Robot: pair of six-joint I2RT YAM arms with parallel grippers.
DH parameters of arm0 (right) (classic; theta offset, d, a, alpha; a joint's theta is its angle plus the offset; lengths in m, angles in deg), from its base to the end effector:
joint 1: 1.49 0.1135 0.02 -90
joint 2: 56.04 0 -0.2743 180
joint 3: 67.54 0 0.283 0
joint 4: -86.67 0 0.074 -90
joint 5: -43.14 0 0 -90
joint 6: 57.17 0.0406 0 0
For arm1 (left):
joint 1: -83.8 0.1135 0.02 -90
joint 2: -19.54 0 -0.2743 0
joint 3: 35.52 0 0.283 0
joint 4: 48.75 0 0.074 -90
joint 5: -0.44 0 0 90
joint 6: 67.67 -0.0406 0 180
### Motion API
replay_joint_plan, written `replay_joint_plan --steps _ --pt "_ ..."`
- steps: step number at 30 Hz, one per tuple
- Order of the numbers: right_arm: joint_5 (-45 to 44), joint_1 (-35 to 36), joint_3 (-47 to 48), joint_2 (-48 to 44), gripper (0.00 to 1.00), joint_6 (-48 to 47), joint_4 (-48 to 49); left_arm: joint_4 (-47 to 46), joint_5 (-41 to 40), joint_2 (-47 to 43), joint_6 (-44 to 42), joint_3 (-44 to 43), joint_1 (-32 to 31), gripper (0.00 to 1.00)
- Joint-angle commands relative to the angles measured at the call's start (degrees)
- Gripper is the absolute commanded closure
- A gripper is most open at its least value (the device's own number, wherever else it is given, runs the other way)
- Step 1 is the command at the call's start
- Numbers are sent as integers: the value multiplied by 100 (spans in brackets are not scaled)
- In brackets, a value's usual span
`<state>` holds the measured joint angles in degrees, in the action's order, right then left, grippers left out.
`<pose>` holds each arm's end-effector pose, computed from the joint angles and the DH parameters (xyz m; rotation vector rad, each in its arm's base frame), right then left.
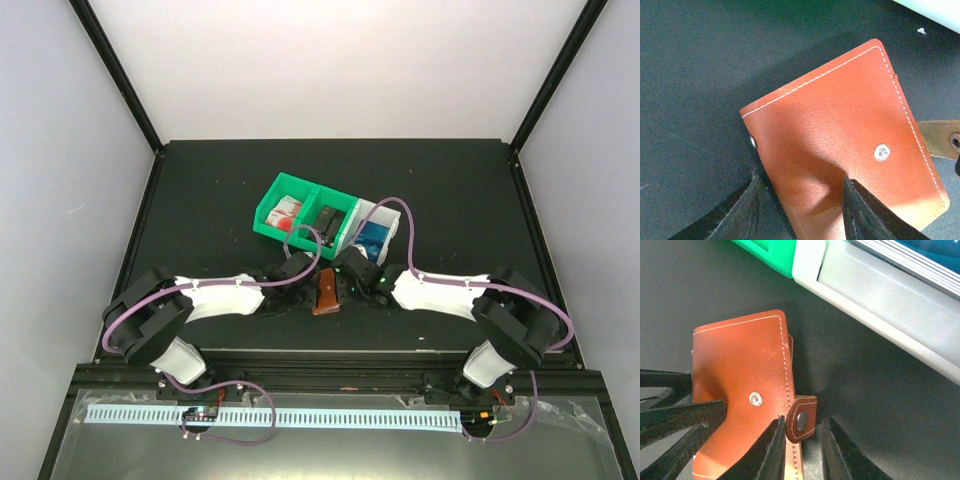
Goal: Put the credit cards into the card holder
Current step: Close the card holder at the center of the board.
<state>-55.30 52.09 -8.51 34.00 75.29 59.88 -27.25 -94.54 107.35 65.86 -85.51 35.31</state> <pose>0.1969 0.2568 0.1454 -0.1987 2.6188 0.4338 0.1958 -0.2159 0.1156 0.0838 2.6725 -0.4469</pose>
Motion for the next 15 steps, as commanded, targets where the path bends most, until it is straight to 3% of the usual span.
replay_joint_plan --steps 1,3,9,15 --pt "-138 -26 160 102 81 42 55 692 -128 336 49 320 -12 55" --pt "-145 -29 156 90 87 52 45 693 -127 320 42 328 -13 55" --pt "-124 -32 134 -55 91 48 55 664 -110 283 51 352 -14 56" --pt "-130 -32 170 -111 82 22 15 639 -95 263 54 358 -16 57"
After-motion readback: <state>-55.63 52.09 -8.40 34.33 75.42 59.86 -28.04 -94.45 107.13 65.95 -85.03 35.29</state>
